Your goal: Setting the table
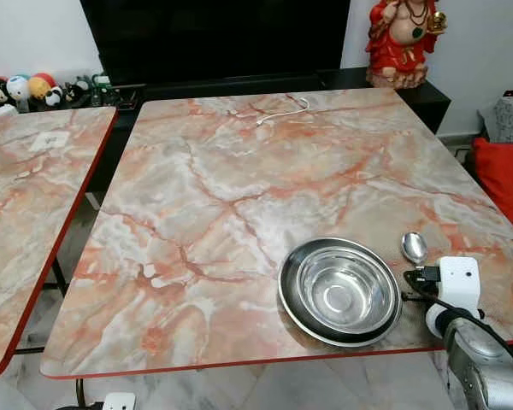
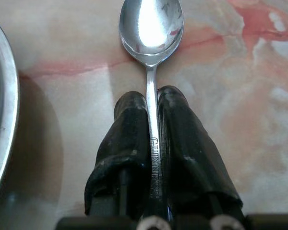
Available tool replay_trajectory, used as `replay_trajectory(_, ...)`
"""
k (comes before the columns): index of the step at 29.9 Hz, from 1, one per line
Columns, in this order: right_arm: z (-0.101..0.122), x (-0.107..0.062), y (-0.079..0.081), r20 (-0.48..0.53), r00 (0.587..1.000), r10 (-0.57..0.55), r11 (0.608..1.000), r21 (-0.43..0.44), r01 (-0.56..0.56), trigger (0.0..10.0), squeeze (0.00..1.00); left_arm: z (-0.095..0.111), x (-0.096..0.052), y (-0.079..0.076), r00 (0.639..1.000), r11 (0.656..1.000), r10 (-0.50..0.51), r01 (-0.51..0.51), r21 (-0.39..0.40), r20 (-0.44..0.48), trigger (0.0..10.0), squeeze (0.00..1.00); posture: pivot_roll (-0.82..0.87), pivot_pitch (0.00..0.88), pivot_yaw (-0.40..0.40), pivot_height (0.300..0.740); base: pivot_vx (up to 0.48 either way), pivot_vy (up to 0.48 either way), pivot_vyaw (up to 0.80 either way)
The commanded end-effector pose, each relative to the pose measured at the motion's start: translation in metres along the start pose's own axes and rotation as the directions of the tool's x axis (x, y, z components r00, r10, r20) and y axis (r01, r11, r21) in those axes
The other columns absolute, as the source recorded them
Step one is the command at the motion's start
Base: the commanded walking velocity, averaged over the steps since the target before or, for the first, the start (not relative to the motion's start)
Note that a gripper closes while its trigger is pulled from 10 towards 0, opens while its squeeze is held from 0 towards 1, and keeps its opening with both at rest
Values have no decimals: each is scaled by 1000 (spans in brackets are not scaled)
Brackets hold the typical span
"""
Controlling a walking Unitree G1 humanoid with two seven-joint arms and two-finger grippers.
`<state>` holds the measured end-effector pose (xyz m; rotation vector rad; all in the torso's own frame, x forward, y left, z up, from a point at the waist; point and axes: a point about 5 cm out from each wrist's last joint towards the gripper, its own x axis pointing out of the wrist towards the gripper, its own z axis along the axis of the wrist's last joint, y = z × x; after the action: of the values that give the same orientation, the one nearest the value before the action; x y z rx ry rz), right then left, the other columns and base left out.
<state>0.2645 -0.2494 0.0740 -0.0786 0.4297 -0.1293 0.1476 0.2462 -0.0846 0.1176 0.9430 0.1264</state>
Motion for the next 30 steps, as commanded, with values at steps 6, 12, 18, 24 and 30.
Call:
replay_trajectory(6,6,3,0,22,1000,-9,1000,-19,9,10000,459,-5,-2,5,1000,1000,3,-3,23,-23,10000,0,-75,30,36,740,0,0,0)
replay_trajectory(12,10,3,-3,38,999,-21,1000,-16,21,10000,0,-4,-1,5,1000,1000,3,-2,24,-22,10000,0,-75,29,36,740,0,0,0)
replay_trajectory(18,30,2,-8,177,981,-76,997,13,75,10000,0,-3,-1,4,1000,1000,1,-1,24,-17,10000,0,-74,28,36,740,0,0,0)
replay_trajectory(24,67,-10,-29,424,869,-256,966,85,243,10000,0,-2,-1,3,1000,1000,-2,3,22,-10,10000,0,-73,27,37,740,0,0,0)
replay_trajectory(30,77,-10,-17,499,834,-234,972,118,202,10000,0,-1,-1,2,1000,1000,-5,5,10,2,10000,0,-76,30,37,740,0,0,0)
